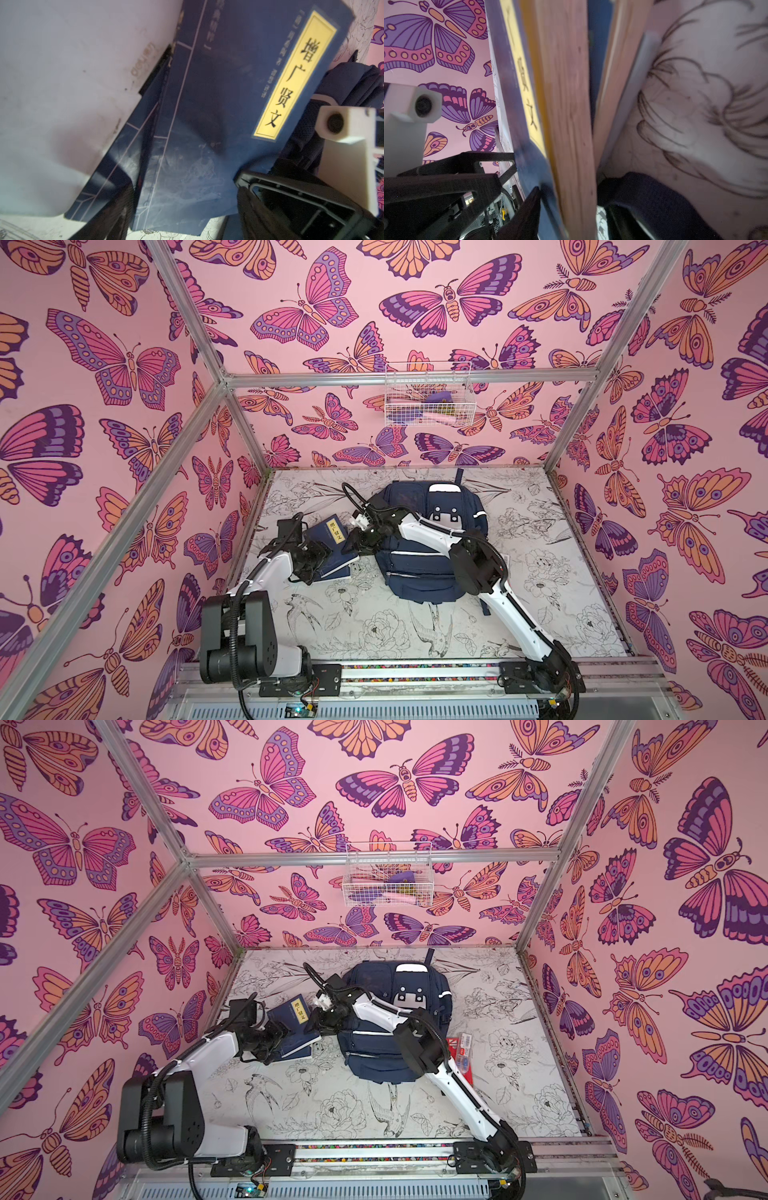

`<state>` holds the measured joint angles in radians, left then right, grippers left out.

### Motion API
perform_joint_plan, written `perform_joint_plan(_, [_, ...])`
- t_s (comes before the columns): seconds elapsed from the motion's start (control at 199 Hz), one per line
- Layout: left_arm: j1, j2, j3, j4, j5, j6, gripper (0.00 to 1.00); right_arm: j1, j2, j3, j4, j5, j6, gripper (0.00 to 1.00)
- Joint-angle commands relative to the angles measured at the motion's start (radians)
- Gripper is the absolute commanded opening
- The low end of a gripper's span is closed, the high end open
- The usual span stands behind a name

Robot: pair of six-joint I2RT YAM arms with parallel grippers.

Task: Pack books, pencil case, and school supplies into a backpack
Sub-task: Pick up the book.

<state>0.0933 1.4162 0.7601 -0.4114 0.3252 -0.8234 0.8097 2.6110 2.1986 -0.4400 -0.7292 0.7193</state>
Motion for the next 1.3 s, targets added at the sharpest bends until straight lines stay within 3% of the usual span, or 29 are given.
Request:
perform_joint_plan(0.0, [0.000, 0.012, -0.024, -0.004, 0.012, 0.003, 0.80, -0.012, -0.048, -0.046, 0.104, -0.060, 0.060, 0.39])
perform_joint_plan(0.15, [-0.001, 0.016, -0.027, -0.003, 0.015, 0.003, 0.80, -0.016, -0.077, -0.080, 0.155, -0.095, 0.074, 0.27])
perform_joint_plan(0.451, [0.000, -0.005, -0.031, -0.005, 0.013, 0.001, 0.84, -0.016, -0.141, -0.094, 0.083, -0.059, 0.022, 0.17])
perform_joint_plan(0.527, [0.000, -0.016, -0.031, -0.004, 0.011, 0.001, 0.85, -0.016, -0.159, -0.095, 0.042, -0.033, -0.004, 0.18])
perform_joint_plan(0.637, [-0.001, -0.014, -0.034, -0.004, 0.009, 0.001, 0.84, -0.015, -0.164, -0.096, -0.026, 0.014, -0.024, 0.27])
perform_joint_plan(0.848, [0.000, -0.001, -0.050, 0.011, 0.035, -0.010, 0.84, -0.010, -0.169, -0.150, -0.013, 0.036, -0.015, 0.37])
perform_joint_plan(1.299, [-0.001, 0.033, -0.058, 0.066, 0.091, -0.037, 0.84, -0.012, -0.148, -0.149, 0.071, -0.008, 0.043, 0.40])
